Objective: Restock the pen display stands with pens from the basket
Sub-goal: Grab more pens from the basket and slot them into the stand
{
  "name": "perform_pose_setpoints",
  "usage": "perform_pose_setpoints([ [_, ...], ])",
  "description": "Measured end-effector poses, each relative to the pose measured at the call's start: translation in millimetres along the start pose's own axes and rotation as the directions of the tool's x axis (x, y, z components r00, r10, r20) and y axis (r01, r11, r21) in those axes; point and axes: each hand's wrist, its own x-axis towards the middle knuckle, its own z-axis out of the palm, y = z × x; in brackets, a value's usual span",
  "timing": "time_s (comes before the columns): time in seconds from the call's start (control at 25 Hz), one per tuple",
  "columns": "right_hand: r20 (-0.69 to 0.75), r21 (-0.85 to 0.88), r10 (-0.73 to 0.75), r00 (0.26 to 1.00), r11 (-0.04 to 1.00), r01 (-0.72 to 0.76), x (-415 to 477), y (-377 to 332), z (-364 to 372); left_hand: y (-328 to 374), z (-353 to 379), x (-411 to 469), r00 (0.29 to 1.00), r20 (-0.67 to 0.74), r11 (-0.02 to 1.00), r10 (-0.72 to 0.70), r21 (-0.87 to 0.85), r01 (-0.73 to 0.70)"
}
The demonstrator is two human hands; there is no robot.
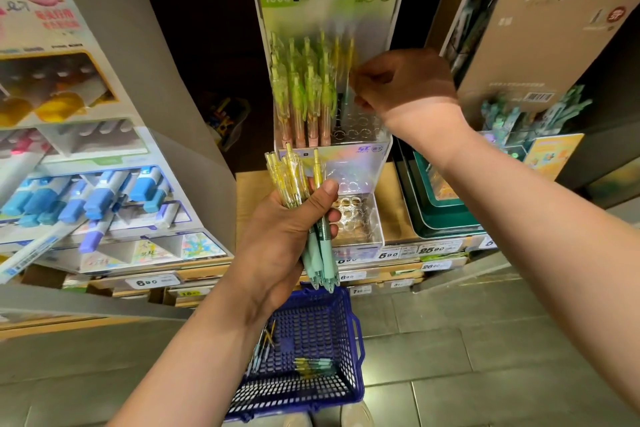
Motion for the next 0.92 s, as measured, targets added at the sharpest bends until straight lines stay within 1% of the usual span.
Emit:
perform_pose_setpoints([
  [0.08, 0.041, 0.024, 0.035, 0.999, 0.999, -0.036, -10, 1, -3, 1, 1, 0, 1.0, 0.009, 1.0, 0.01, -0.005, -0.009],
  [0.12, 0.083, 0.076, 0.058, 0.995, 0.995, -0.064, -18, 2, -5, 1, 2, 0, 1.0, 0.014, 1.0, 0.016, -0.013, -0.016],
  [0.16, 0.165, 0.155, 0.085, 0.983, 0.982, -0.111, -28, 3, -6, 2, 3, 1, 1.0, 0.019, 1.0, 0.023, -0.021, -0.023],
  [0.2, 0.284, 0.24, 0.109, 0.952, 0.954, -0.181, -38, 4, -7, 2, 4, 1, 0.999, 0.026, 0.999, 0.03, -0.03, -0.029],
  [0.28, 0.524, 0.345, 0.089, 0.847, 0.887, -0.307, -55, 8, -6, 2, 6, 2, 0.999, 0.04, 0.998, 0.035, -0.046, -0.033],
  [0.32, 0.595, 0.371, 0.064, 0.801, 0.863, -0.344, -60, 10, -4, 2, 7, 2, 0.999, 0.042, 0.998, 0.034, -0.045, -0.032],
  [0.36, 0.625, 0.393, 0.049, 0.779, 0.842, -0.369, -63, 12, -1, 1, 8, 3, 0.999, 0.039, 0.999, 0.032, -0.039, -0.03],
  [0.4, 0.622, 0.41, 0.05, 0.781, 0.83, -0.379, -65, 13, 2, -1, 8, 3, 0.999, 0.035, 0.999, 0.026, -0.033, -0.025],
  [0.44, 0.597, 0.415, 0.059, 0.8, 0.831, -0.371, -67, 13, 5, -2, 8, 4, 0.999, 0.032, 0.999, 0.017, -0.032, -0.016],
  [0.52, 0.551, 0.388, 0.077, 0.831, 0.858, -0.337, -70, 12, 9, -3, 8, 4, 0.999, 0.036, 0.999, -0.005, -0.032, 0.007],
  [0.6, 0.555, 0.396, 0.076, 0.828, 0.852, -0.343, -70, 11, 6, -3, 6, 3, 0.999, 0.031, 0.999, -0.025, -0.03, 0.026],
  [0.68, 0.533, 0.486, 0.093, 0.841, 0.78, -0.395, -66, 8, -3, -2, 4, 2, 0.999, 0.002, 0.998, -0.054, -0.036, 0.054],
  [0.72, 0.492, 0.531, 0.131, 0.861, 0.739, -0.415, -63, 6, -9, -2, 3, 3, 0.997, -0.021, 0.996, -0.073, -0.054, 0.072],
  [0.76, 0.42, 0.578, 0.176, 0.89, 0.704, -0.412, -58, 5, -15, -2, 3, 3, 0.995, -0.049, 0.992, -0.092, -0.086, 0.088],
  [0.8, 0.319, 0.635, 0.209, 0.925, 0.677, -0.372, -52, 4, -21, -2, 2, 4, 0.991, -0.081, 0.987, -0.111, -0.127, 0.1],
  [0.84, 0.195, 0.685, 0.217, 0.956, 0.668, -0.291, -45, 3, -27, -2, 2, 4, 0.987, -0.106, 0.981, -0.124, -0.166, 0.106],
  [0.88, 0.065, 0.705, 0.204, 0.977, 0.683, -0.189, -37, 3, -33, -2, 2, 5, 0.985, -0.118, 0.977, -0.129, -0.187, 0.105],
  [0.92, -0.053, 0.691, 0.175, 0.983, 0.717, -0.091, -29, 3, -38, -3, 3, 5, 0.985, -0.12, 0.978, -0.124, -0.185, 0.1],
])
